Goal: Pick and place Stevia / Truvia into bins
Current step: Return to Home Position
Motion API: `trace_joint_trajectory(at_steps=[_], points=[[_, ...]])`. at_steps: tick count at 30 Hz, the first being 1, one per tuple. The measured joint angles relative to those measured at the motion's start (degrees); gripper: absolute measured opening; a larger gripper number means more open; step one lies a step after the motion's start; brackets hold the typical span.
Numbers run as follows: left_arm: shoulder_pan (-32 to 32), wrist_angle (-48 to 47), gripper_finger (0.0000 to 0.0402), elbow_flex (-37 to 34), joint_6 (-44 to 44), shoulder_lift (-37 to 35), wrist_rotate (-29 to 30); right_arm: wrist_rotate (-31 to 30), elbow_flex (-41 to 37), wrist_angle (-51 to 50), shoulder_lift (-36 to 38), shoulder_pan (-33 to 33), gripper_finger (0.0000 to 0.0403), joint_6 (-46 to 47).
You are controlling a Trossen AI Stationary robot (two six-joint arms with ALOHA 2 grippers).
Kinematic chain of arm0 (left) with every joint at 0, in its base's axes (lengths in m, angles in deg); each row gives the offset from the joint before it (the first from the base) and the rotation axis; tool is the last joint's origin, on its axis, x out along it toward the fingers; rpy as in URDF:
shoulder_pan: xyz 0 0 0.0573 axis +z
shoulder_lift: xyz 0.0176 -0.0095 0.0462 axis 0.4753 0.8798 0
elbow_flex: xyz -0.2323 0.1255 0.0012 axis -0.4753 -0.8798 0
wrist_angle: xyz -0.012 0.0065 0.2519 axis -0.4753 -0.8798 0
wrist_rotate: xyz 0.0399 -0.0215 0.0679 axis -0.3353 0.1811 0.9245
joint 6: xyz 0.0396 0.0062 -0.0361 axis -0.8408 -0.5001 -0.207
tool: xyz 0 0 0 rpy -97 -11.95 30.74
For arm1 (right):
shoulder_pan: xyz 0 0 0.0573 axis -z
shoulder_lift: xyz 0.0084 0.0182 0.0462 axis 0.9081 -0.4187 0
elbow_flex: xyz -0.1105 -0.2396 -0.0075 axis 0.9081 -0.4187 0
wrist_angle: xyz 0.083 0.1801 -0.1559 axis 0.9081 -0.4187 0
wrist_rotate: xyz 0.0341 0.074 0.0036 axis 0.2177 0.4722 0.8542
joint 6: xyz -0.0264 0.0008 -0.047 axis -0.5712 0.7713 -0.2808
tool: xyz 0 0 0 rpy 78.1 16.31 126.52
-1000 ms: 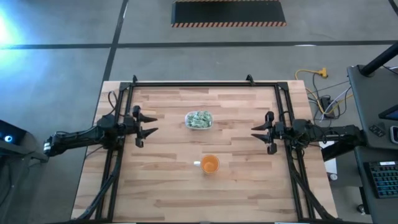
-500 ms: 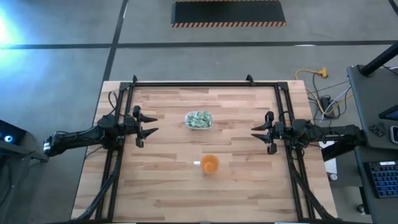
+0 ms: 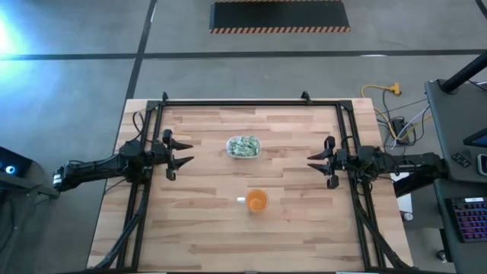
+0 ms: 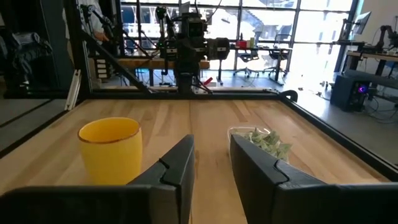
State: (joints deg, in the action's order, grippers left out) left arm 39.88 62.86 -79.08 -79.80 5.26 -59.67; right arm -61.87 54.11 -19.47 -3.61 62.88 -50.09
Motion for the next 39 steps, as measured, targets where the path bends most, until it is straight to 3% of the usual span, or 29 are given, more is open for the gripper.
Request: trace_joint_trajectory(at_steps=[39], points=[[0.0, 0.0, 0.0183, 0.0, 0.0, 0.1, 0.0, 0.0, 0.0, 0.0, 0.0, 0.0, 0.0081, 0.0]])
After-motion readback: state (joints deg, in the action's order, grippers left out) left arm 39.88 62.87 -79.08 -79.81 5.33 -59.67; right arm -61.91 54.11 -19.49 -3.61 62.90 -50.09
